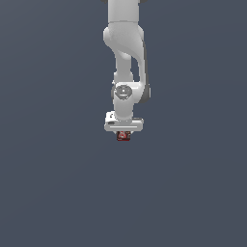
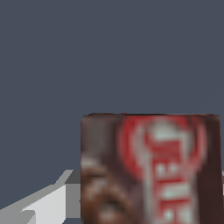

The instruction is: Pick up the object and move it to a goal position.

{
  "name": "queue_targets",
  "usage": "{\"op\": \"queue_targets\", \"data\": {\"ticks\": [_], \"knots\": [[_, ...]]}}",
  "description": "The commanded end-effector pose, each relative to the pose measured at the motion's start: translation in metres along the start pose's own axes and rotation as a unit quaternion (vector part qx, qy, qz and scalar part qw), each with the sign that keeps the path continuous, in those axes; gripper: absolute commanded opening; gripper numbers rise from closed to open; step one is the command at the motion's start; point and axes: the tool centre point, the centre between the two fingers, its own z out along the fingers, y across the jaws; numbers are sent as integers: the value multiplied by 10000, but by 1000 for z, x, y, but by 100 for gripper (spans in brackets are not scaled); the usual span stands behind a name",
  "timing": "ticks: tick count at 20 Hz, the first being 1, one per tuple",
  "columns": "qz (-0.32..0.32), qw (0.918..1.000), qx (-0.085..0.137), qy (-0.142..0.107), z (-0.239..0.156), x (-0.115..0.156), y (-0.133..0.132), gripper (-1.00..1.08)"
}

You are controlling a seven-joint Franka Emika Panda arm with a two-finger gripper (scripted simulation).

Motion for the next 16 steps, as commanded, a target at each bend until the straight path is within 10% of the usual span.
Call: {"op": "queue_targets", "data": {"ticks": [1, 16], "knots": [[-3, 10000, 1, 2, 0, 0, -1, -100], [-3, 10000, 1, 2, -63, 22, -33, -100]]}}
